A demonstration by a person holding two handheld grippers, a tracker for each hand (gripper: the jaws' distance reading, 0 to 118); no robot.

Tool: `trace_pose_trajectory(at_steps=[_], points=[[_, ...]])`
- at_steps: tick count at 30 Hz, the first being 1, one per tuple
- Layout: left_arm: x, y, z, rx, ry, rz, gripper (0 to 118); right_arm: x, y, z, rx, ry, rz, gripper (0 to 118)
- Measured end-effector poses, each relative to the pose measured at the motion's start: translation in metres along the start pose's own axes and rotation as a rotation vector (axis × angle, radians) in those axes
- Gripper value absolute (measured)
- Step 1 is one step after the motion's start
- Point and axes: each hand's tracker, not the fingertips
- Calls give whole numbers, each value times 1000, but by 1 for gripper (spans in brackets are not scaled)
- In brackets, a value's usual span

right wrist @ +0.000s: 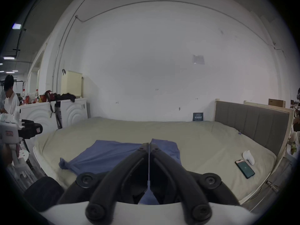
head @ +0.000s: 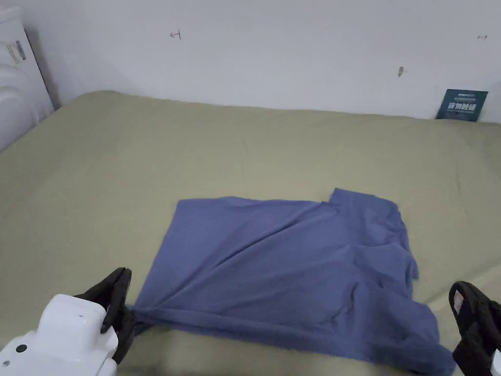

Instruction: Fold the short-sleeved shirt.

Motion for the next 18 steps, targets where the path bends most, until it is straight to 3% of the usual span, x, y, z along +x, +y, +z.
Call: trace_pose_trajectory(at_steps=[6, 7, 8, 9, 10, 16, 17, 18], points=[[-45, -33, -65, -359, -76, 100, 3, 1, -11, -8, -60, -5, -19, 3], [-50, -42, -75, -391, -69, 108, 10, 2, -13, -9, -73, -4, -34, 3], [-56, -50, -87, -446, -96, 124, 43, 3, -15, -11, -91, -9, -50, 3], [-63, -59, -97, -485, -120, 164, 105, 5, -18, -12, -102, -16, -62, 3], [-66, -67, -107, -532, -147, 180, 118, 7, -18, -15, -115, -19, -71, 3], [-64, -88, -141, -602, -162, 185, 114, 18, -23, -25, -173, -51, -77, 3], [-61, -88, -145, -613, -175, 195, 108, 20, -23, -27, -187, -56, -80, 3], [-59, -90, -149, -626, -182, 197, 90, 24, -25, -30, -203, -60, -85, 3]])
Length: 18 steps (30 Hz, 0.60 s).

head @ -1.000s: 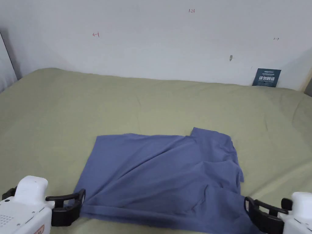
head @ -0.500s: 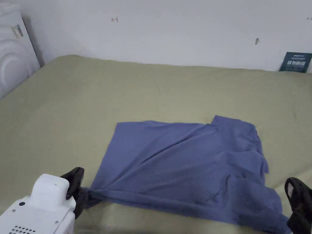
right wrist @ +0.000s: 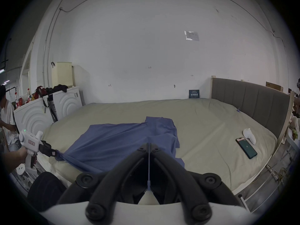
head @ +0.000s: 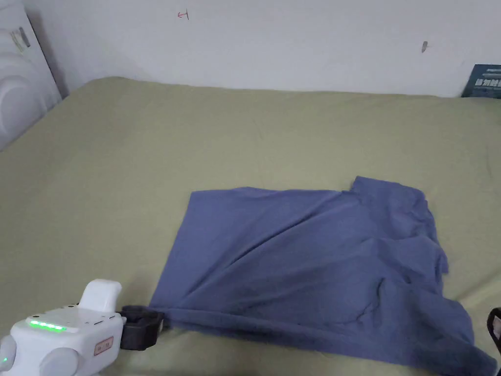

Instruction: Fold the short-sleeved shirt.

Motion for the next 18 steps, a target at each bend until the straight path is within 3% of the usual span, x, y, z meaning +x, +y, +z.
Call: trace_pose_trajectory(at_steps=[2, 3, 4, 5, 8, 9, 10, 11, 12, 14, 17, 18], points=[[6, 5, -2, -21, 10, -19, 46, 7, -1, -8, -63, -14, -1, 3], [10, 5, -3, -24, 32, -36, 35, 11, -1, -14, -106, -30, 7, 3], [14, 6, -3, -28, 29, -39, 35, 15, -2, -20, -150, -48, 14, 3], [18, 5, -1, -27, 34, -40, 7, 20, -4, -29, -213, -71, 17, 3], [28, 10, 10, -36, 6, -12, 7, 39, -18, -54, -371, -101, 4, 4], [33, 10, 15, -27, 25, -27, 7, 45, -25, -61, -423, -64, -5, 14], [25, 8, 12, -23, 25, -33, 7, 51, -31, -65, -402, -37, -27, 44], [25, 9, 14, -22, 22, -31, 7, 55, -36, -71, -430, -18, -41, 85], [27, 10, 17, -18, 23, -27, 7, 60, -44, -80, -501, -18, -40, 118], [26, 11, 19, -15, 21, -26, 7, 60, -53, -89, -509, -11, -21, 113], [31, 15, 24, -10, 28, -41, 7, 54, -67, -102, -601, -65, 94, 110], [26, 14, 20, -9, 27, -41, 7, 54, -71, -106, -608, -76, 124, 94]])
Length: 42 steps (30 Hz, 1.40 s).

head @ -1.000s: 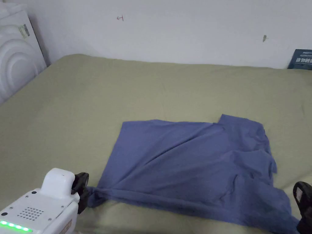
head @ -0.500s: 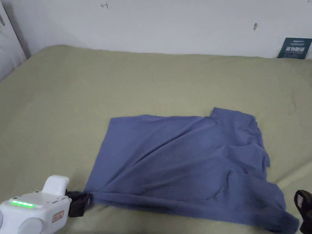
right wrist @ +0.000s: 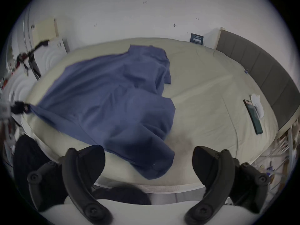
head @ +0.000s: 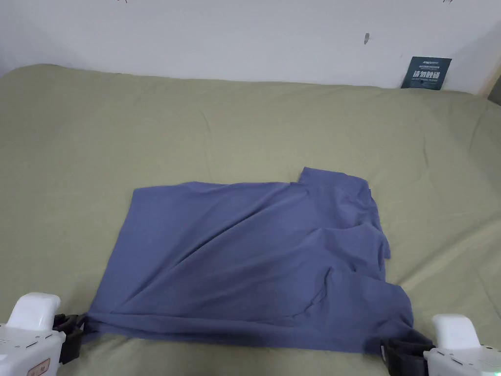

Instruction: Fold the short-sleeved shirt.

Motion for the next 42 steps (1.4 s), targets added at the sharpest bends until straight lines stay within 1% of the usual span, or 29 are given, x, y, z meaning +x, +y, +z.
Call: trace_pose_trajectory(at_steps=[1, 2, 3, 5, 7, 9, 13, 15, 17, 20, 22, 23, 25, 27, 29, 30, 31, 32, 33, 34, 35, 36, 37, 38, 39, 40, 41, 42], points=[[0, 1, 0, 1, 2, 1, 7, 1, 1, -3, -11, 11, 2, 69], [-1, 1, -1, -2, 1, 4, 7, 6, 1, -8, -15, 27, -17, 31], [0, 2, -1, -5, 1, 5, 7, 11, 2, -9, -14, 47, -48, 5], [-7, -1, -5, -13, 0, 5, 7, 16, 8, -2, 19, 43, -69, 5], [-7, 2, 1, -5, 16, -7, 7, 21, 15, 10, 42, 102, -112, 5], [-7, 6, 8, 3, 31, -38, 7, 23, 25, 28, 96, 83, -93, 5], [-16, 24, 17, 40, 57, -69, 7, 29, 53, 57, 155, 103, -85, 5], [-20, 45, 23, 67, 54, -74, 7, 31, 77, 68, 171, 109, -81, 5], [-8, 69, 27, 88, 56, -96, 7, 33, 101, 68, 182, 110, -70, 5], [-6, 108, 7, 71, 65, -126, 7, 35, 145, 49, 167, 97, -47, 5], [-8, 131, -20, 37, 68, -120, 7, 34, 173, 22, 141, 110, -35, 5], [-9, 142, -38, 6, 91, -129, 7, 34, 187, 4, 115, 101, -37, 5], [-8, 157, -72, -50, 93, -92, 7, 32, 205, -32, 72, 77, -37, 5], [-11, 168, -110, -116, 99, -46, 7, 30, 215, -72, 3, 52, -74, 5], [-8, 169, -137, -163, 125, -23, 7, 29, 214, -101, -44, 58, -109, 5], [-7, 169, -148, -197, 105, -13, 7, 31, 212, -116, -63, 46, -145, 6], [-5, 168, -154, -209, 107, -9, 7, 33, 208, -123, -74, 47, -171, 9], [0, 166, -155, -206, 111, -23, 7, 34, 204, -129, -78, 57, -189, 26], [2, 164, -156, -198, 113, -53, 11, 36, 201, -131, -76, 57, -201, 73], [4, 161, -154, -159, 129, -86, 30, 36, 198, -130, -77, 55, -200, 99], [5, 158, -148, -106, 138, -103, 67, 35, 196, -126, -82, 50, -189, 99], [7, 157, -137, -57, 125, -108, 110, 33, 192, -113, -55, 57, -161, 91], [9, 154, -127, -35, 101, -108, 118, 31, 190, -103, -8, 56, -139, 91], [14, 147, -110, 19, 81, -126, 118, 32, 188, -89, 44, 22, -103, 92], [21, 140, -88, 103, 82, -152, 118, 27, 182, -70, 111, 17, -69, 93], [26, 135, -70, 163, 112, -169, 118, 22, 175, -51, 178, 26, -57, 96], [36, 124, -44, 252, 138, -180, 118, 17, 166, -30, 248, 57, -64, 97], [45, 110, -16, 390, 134, -177, 118, 14, 158, -15, 299, 114, -67, 97]])
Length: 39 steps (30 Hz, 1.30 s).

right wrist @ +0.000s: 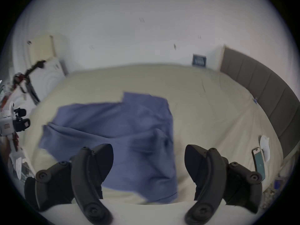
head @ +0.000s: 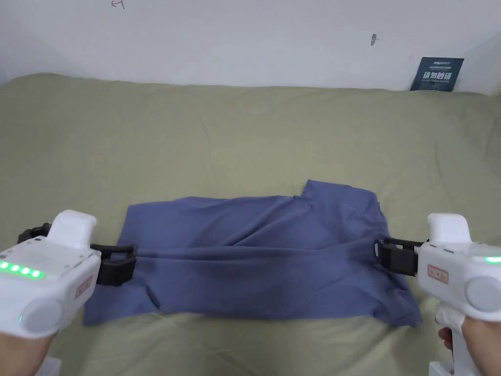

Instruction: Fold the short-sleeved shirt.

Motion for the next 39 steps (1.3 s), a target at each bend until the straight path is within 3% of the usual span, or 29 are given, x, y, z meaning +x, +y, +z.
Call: trace_pose_trajectory(at_steps=[2, 4, 6, 8, 9, 10, 11, 12, 14, 20, 21, 22, 23, 24, 29, 31, 32, 33, 34, 35, 36, 38, 39], points=[[10, 1, 48, 159, 14, 31, 118, -18, -12, 42, 161, 27, 21, 97], [24, 0, 87, 200, 59, 47, 118, -35, -26, 78, 308, 17, 50, 97], [34, -7, 113, 220, 85, 43, 118, -50, -39, 107, 392, 24, 29, 97], [41, -15, 132, 224, 75, 52, 116, -63, -50, 122, 424, 25, 15, 87], [42, -17, 135, 183, 53, 65, 103, -69, -56, 130, 446, 16, 26, 62], [40, -23, 132, 141, 44, 67, 76, -74, -60, 134, 443, 3, 37, 36], [38, -27, 129, 120, 36, 61, 29, -78, -64, 137, 437, -10, 52, 11], [37, -30, 127, 94, 34, 54, 0, -83, -67, 138, 425, -16, 62, 8], [26, -36, 118, 76, 32, 55, 0, -85, -73, 144, 418, 20, 66, 8], [-20, -65, 50, -227, 12, 138, 0, -84, -85, 144, 362, 25, 77, 8], [-29, -71, 32, -275, -29, 168, 27, -82, -86, 141, 348, 21, 68, 8], [-26, -75, 24, -308, -44, 173, 71, -81, -87, 138, 338, 14, 60, 8], [-27, -81, 6, -357, -60, 164, 108, -79, -88, 134, 327, 11, 52, 9], [-27, -88, -12, -399, -66, 141, 118, -76, -89, 131, 311, 9, 46, 9], [-11, -90, -49, -447, -42, 60, 111, -61, -89, 113, 232, -44, 57, 9], [-8, -93, -60, -454, -38, 61, 78, -51, -89, 102, 203, -63, 51, 9], [-8, -91, -62, -461, -33, 72, 52, -45, -90, 96, 179, -79, 43, 9], [-8, -89, -64, -455, -34, 86, 43, -38, -91, 88, 151, -101, 36, 9], [-9, -83, -61, -438, -37, 96, 43, -31, -91, 80, 137, -112, 25, 9], [-9, -80, -62, -437, -50, 107, 22, -22, -93, 68, 103, -116, 15, 10], [-4, -78, -64, -445, -51, 109, 14, -12, -94, 53, 44, -127, 15, 27], [-5, -78, -74, -462, -60, 105, 8, 6, -95, 19, -78, -113, -16, 92], [-4, -76, -76, -464, -55, 95, 8, 14, -96, 0, -163, -104, -27, 112]])
